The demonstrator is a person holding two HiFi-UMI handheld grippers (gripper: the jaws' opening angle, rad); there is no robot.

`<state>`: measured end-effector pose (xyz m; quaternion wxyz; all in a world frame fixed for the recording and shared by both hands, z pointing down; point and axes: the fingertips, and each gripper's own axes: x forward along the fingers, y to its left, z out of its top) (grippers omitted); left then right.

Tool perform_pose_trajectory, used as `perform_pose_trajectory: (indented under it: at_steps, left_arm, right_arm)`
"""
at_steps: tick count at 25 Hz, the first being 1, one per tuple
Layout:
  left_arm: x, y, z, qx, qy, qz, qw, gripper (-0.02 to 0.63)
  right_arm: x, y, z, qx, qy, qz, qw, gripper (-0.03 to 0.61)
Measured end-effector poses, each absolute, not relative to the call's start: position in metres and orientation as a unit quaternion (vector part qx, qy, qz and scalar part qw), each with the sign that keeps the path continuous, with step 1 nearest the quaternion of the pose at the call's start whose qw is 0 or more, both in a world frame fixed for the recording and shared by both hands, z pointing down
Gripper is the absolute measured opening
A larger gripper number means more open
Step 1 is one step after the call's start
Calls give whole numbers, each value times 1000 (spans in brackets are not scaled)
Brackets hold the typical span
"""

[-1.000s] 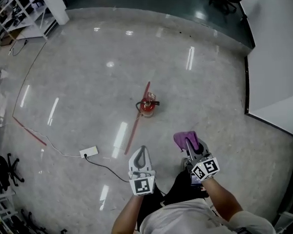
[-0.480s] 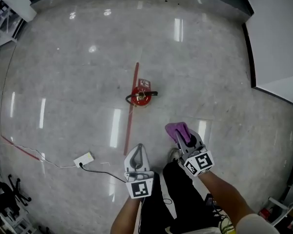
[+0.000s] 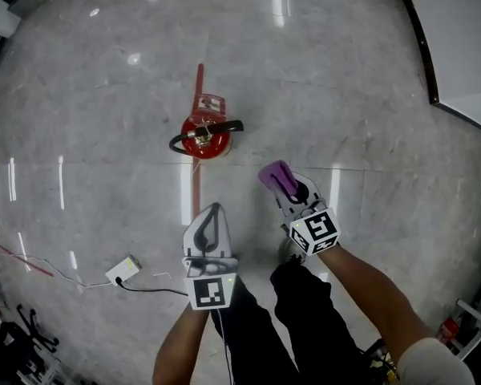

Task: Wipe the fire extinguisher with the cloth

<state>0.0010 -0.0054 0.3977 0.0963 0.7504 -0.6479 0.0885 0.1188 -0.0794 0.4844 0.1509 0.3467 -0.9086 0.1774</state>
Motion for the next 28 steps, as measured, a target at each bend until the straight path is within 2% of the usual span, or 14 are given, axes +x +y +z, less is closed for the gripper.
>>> perform_pose_trajectory:
  at_steps: [6, 10, 14, 20, 28]
  left_arm:
    - [-43, -41, 490, 793, -601, 46, 95, 5]
    - [-68, -45, 525, 822, -566, 24, 58, 5]
    - [-88, -44, 575, 830, -552, 80, 5, 5]
    - [-82, -41, 609, 849, -525, 20, 64, 5]
    - [-82, -22, 597, 850, -523, 41, 44, 5]
  right_arm:
    - [93, -111, 620, 363, -899, 201, 142, 59]
    - [75, -130, 720, 347, -901, 201, 163, 60]
    - [55, -150, 792, 348, -900, 214, 154, 59]
    - [43, -161, 833, 326, -899, 247, 155, 60]
    - [13, -154, 839, 269, -908, 284, 151, 60]
